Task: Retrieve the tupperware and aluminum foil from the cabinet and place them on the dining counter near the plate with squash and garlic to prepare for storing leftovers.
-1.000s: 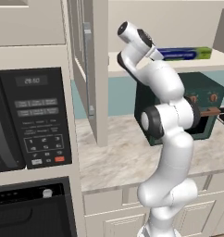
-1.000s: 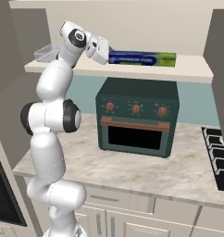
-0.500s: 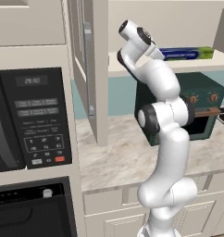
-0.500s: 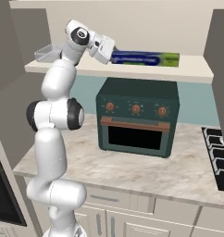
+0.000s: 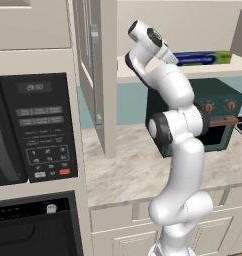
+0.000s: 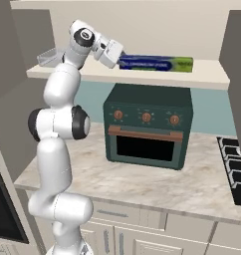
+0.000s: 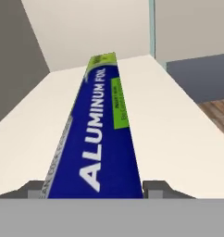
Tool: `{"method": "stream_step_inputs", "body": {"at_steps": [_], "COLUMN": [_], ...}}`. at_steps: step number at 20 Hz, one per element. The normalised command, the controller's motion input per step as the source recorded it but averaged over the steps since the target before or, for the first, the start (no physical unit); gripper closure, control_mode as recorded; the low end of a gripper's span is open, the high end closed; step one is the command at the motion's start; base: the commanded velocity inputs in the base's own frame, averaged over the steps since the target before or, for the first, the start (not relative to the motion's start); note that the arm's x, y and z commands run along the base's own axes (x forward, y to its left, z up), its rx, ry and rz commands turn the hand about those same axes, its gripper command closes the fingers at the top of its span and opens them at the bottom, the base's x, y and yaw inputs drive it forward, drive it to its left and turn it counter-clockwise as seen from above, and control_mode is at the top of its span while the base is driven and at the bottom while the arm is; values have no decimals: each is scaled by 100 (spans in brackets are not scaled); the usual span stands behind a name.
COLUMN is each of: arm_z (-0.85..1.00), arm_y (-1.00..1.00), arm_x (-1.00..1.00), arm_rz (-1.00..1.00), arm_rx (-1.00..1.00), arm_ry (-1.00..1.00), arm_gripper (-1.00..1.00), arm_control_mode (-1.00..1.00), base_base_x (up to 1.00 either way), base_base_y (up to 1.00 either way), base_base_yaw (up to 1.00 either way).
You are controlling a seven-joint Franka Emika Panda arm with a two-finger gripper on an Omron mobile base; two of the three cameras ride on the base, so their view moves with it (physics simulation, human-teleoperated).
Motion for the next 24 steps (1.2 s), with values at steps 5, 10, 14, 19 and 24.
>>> {"method": "stream_step_inputs", "body": {"at_steps": [5, 10, 14, 19, 24], "arm_z": [-7, -4, -14, 2, 25], "arm_y": [-1, -1, -10, 0, 0], "arm_x": [-100, -100, -100, -100, -100], "arm_rz": [25, 39, 50, 49, 22], "arm_rx": [-2, -6, -12, -12, -1], "arm_ry": [-10, -12, -2, 0, 13], "arm_gripper": [100, 100, 100, 100, 100], "arm_control_mode": [-100, -100, -100, -100, -100], "base_base_x": [0, 0, 0, 0, 0], "base_base_y": [0, 0, 0, 0, 0], "base_base_yaw": [0, 0, 0, 0, 0]}}
